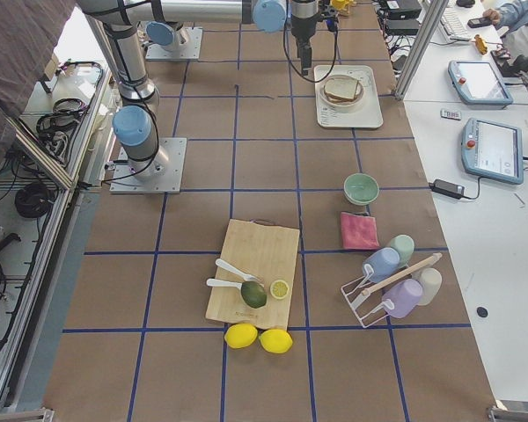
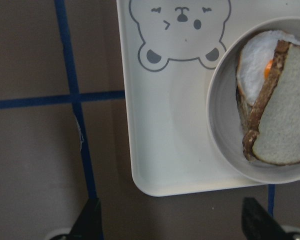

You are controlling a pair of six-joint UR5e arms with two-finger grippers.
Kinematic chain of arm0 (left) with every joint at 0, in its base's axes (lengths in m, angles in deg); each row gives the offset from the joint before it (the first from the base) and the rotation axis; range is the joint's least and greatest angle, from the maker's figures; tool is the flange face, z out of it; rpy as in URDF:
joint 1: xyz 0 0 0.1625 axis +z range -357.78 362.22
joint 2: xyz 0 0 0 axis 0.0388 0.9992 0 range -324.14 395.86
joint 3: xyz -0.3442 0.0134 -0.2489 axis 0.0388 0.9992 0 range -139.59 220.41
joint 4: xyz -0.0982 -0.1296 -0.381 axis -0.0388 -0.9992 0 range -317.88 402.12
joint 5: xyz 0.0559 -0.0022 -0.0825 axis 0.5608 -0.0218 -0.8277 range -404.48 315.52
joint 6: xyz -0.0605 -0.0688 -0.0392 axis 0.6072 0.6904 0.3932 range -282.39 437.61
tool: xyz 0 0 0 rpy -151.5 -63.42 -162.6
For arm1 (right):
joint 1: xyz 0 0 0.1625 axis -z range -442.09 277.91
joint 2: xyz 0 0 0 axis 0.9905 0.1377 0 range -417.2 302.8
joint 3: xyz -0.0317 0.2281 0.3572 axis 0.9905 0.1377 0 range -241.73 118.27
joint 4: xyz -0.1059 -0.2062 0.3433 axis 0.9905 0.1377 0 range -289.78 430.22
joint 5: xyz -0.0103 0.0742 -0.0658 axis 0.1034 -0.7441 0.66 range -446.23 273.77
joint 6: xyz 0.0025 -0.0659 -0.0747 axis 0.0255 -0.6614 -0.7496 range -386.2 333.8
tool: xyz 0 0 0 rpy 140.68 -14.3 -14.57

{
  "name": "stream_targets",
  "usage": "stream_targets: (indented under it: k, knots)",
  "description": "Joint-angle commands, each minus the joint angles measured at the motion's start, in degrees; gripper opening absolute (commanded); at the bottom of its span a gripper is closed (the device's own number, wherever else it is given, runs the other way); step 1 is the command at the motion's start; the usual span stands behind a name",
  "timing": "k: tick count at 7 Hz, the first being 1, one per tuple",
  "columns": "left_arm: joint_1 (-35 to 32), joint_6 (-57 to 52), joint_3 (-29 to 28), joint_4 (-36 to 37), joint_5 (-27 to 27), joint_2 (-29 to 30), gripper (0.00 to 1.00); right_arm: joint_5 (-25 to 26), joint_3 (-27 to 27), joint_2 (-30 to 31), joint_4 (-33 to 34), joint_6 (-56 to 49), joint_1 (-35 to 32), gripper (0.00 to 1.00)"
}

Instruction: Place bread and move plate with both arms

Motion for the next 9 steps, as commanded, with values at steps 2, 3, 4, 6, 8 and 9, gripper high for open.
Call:
stream_targets:
  k: [2,3,4,6,8,9]
  knots:
    - [0.23,-0.09,13.24,-3.74,2.72,-12.85,1.0,0.27,-0.07,-0.24,0.04,0.05,-0.13,1.0]
    - [0.4,-0.17,15.91,-3.46,2.98,-16.2,1.0,0.19,0.01,-0.16,0.12,0.05,-0.13,1.0]
    - [0.49,0.09,18.89,-3.2,5.68,-18.41,1.0,0.19,-0.07,-0.16,0.13,0.05,-0.13,1.0]
    - [0.67,0.71,24.61,4.84,6.23,-21.94,1.0,0.45,-0.16,0.19,0.04,-0.21,0.05,1.0]
    - [1.8,0.0,25.08,4.89,5.89,-23.26,1.0,0.02,-0.08,0.37,0.04,0.05,-0.04,1.0]
    - [2.42,0.09,25.25,4.89,5.53,-23.53,1.0,0.01,-0.07,0.37,0.04,0.14,-0.04,1.0]
